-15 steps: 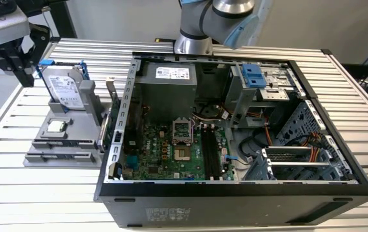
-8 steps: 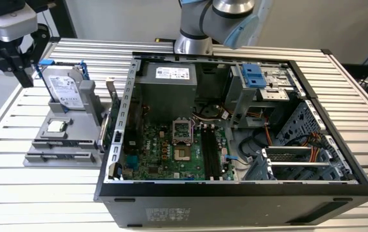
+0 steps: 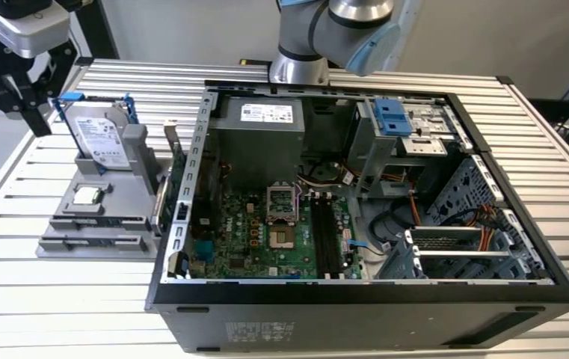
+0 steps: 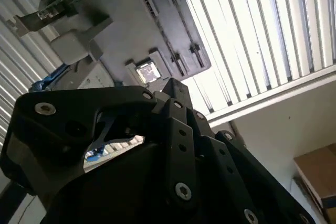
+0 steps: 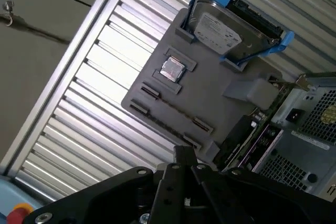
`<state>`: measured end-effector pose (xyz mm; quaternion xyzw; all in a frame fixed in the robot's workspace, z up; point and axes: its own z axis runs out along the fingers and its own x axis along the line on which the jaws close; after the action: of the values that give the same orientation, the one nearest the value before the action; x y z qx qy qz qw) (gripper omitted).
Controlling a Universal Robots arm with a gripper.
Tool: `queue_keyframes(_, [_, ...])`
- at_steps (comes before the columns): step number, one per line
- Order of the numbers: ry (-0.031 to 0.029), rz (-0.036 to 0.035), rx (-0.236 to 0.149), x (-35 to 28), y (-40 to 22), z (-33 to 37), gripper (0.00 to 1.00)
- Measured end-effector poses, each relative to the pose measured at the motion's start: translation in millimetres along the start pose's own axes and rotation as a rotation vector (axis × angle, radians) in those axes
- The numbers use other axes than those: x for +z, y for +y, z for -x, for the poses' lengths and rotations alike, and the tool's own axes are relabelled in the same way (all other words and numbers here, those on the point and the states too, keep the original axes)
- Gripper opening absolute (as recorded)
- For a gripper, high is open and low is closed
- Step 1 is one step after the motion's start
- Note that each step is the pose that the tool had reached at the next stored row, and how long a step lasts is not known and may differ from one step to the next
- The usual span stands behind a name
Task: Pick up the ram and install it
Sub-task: 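Reach for the ram, then pick up the ram and move it above insertion slot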
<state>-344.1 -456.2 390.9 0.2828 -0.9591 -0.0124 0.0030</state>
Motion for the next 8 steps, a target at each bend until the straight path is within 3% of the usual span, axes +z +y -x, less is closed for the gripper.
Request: queue_keyframes(8, [0.0062,-0.0038,-0.144,0.0,0.0,0.0,0.00])
